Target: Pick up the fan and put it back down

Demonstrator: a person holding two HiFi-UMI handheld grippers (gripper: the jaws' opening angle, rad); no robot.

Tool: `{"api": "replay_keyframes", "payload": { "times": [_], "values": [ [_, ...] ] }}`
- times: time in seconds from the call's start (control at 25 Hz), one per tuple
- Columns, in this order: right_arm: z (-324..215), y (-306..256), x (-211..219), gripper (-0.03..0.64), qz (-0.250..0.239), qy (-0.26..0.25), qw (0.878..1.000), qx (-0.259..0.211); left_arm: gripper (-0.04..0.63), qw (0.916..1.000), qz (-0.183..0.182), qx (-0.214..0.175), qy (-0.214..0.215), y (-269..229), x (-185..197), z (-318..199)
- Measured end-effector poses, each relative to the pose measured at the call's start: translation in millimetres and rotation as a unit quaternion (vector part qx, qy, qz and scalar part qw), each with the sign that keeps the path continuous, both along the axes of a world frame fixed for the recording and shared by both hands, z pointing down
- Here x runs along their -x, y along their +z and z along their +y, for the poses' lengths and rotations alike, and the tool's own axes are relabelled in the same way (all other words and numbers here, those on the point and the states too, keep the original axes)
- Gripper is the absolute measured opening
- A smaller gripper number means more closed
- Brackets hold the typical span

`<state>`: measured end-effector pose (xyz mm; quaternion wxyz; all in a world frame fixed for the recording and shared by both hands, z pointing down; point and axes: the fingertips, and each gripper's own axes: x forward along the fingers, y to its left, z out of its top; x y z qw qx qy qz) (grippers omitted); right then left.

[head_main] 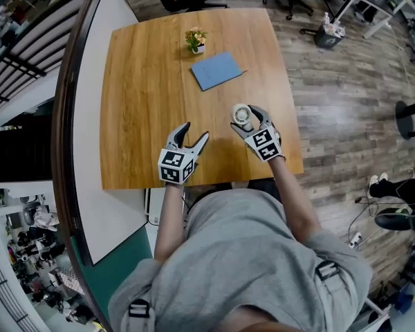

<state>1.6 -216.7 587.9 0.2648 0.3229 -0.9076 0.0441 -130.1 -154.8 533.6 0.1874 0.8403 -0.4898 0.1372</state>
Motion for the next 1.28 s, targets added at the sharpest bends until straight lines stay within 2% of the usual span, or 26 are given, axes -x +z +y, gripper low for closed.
{"api": "replay_keyframes", "payload": {
  "times": [1.28],
  "values": [
    [-8, -13, -5, 0.362, -0.014, 0.009, 1.000, -0.010, 0.295, 0.9999, -0.006, -0.010, 0.009, -7, -2, -6]
  ]
}}
